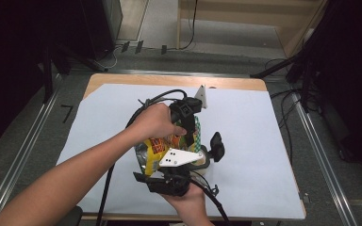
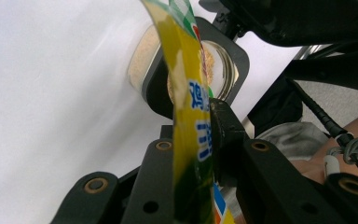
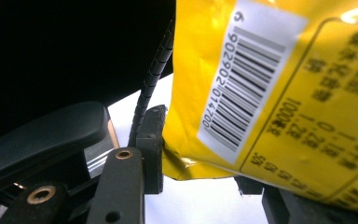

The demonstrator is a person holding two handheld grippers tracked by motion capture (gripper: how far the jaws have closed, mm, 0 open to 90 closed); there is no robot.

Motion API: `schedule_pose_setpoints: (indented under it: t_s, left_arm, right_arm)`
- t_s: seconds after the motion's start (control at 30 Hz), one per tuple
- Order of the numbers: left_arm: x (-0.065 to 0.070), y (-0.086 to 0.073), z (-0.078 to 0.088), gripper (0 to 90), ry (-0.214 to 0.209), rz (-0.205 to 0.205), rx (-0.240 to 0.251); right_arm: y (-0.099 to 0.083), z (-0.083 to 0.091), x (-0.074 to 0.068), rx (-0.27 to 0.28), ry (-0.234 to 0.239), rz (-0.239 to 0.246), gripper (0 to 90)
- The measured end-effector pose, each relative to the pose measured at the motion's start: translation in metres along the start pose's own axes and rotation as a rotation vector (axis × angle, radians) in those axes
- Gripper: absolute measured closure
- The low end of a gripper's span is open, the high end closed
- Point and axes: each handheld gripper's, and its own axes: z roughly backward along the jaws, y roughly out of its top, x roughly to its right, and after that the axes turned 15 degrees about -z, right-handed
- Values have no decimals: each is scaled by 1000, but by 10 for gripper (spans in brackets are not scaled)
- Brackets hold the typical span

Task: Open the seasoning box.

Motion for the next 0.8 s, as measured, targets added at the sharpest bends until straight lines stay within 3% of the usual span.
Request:
schedule_pose_setpoints:
  t_s: [0.8]
  left_arm:
    - [-2,-3,-1,819,-17,-9,12]
  right_arm:
    - [-3,-1,1,-1,-8,20,622]
